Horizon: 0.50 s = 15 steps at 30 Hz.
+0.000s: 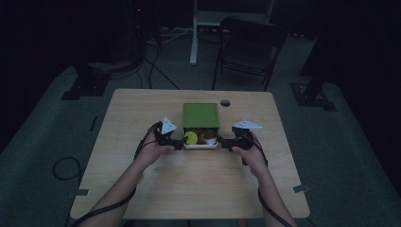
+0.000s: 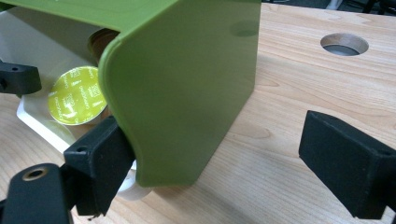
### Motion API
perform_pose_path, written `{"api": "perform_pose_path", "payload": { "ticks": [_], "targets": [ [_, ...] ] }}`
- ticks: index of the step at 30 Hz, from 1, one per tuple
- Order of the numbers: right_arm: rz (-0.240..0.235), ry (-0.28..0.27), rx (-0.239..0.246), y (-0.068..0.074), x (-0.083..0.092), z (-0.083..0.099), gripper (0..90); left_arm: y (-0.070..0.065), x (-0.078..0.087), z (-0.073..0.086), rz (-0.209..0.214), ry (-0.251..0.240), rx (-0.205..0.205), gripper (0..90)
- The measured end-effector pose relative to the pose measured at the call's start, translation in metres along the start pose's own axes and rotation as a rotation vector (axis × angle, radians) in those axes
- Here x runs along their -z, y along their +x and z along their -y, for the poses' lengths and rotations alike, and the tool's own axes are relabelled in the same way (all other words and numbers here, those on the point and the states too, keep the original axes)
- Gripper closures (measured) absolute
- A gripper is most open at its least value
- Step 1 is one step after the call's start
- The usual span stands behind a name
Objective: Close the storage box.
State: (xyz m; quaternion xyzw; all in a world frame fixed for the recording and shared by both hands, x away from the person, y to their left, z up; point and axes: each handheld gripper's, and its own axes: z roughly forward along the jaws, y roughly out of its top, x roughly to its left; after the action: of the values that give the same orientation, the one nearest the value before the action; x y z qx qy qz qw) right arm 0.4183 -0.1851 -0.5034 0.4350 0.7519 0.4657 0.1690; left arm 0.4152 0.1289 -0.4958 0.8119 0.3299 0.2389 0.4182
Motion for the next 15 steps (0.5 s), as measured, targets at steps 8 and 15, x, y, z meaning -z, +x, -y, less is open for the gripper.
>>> {"api": "perform_pose_path", "payload": {
  "ticks": [8, 15],
  "targets": [
    [0.009, -0.008, -0.009, 0.0003, -0.0011, 0.0004, 10.8, -0.0007, -0.0034, -0.0010, -0.013, 0.003, 0.001, 15.0],
    [0.018, -0.017, -0.010, 0.0021, -0.0003, 0.0007, 10.9, -0.0022, -0.0037, -0.0015, -0.020, -0.004, 0.014, 15.1]
  ]
}}
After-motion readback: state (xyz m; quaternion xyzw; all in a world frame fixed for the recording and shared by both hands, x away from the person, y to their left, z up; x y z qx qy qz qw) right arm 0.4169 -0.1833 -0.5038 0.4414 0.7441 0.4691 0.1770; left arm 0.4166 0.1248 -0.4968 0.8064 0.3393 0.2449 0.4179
